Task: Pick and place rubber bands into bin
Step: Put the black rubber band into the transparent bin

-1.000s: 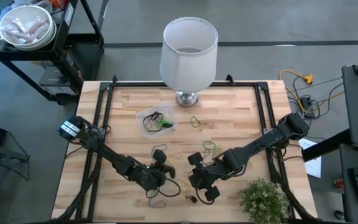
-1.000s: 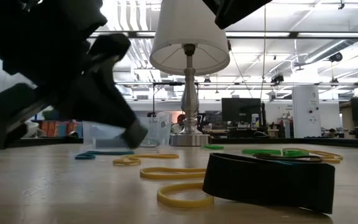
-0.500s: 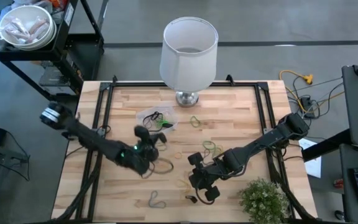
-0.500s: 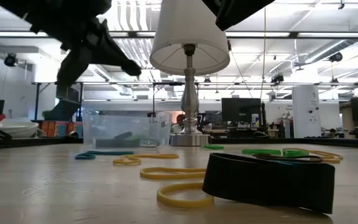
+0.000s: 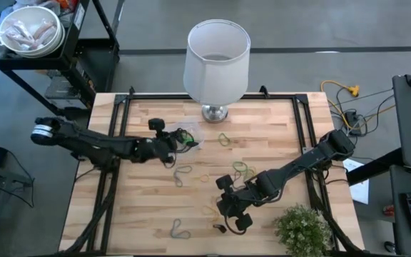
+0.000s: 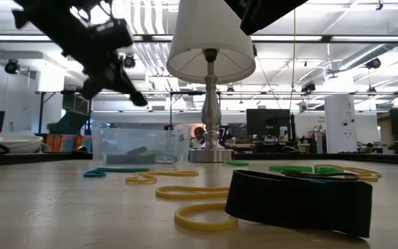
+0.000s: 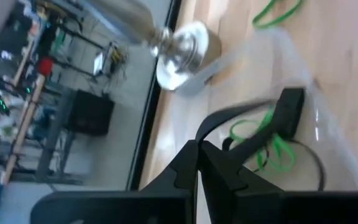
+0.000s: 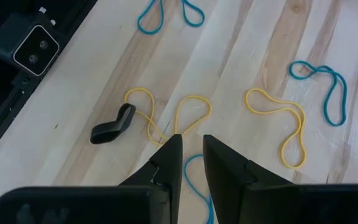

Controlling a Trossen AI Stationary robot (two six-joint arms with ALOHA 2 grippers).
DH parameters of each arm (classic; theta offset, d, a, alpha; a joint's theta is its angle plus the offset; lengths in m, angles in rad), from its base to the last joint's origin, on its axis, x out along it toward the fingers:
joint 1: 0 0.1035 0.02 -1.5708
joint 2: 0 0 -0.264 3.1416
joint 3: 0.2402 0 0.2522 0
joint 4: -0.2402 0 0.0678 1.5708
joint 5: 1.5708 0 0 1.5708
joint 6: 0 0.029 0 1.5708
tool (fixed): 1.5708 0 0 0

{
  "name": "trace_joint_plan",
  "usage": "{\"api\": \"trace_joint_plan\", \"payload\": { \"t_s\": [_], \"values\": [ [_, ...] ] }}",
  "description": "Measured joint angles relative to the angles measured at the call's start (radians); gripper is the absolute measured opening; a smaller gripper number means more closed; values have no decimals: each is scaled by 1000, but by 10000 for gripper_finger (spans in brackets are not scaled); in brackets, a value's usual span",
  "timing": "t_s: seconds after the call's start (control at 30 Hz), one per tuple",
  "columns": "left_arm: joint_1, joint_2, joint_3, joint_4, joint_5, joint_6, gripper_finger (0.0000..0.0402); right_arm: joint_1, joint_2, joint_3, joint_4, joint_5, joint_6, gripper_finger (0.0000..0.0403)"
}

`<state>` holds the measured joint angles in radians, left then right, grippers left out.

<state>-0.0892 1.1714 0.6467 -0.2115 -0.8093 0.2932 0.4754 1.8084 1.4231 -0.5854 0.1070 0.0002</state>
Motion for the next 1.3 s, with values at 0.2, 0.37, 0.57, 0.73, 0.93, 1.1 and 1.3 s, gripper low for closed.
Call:
{"api": "trace_joint_plan", "payload": {
  "t_s": [0.2,0.37,0.57,0.73,0.93,1.1,1.3],
  "values": [
    [95,61,-49,107,117,2,0,0,0,0,1,0,-3,59],
    [134,137,-60,192,136,10,0,0,0,-1,0,1,-2,59],
    [151,206,-56,232,135,11,0,0,0,-3,0,1,-2,59],
    [152,231,-56,242,134,11,0,0,0,-4,0,1,0,59],
    [152,230,-56,242,136,8,13,0,0,-4,0,2,0,59],
    [152,221,-56,243,146,7,56,0,0,-4,0,2,0,59],
    [150,220,-56,242,147,3,93,0,0,-4,0,2,0,59]
  ]
}}
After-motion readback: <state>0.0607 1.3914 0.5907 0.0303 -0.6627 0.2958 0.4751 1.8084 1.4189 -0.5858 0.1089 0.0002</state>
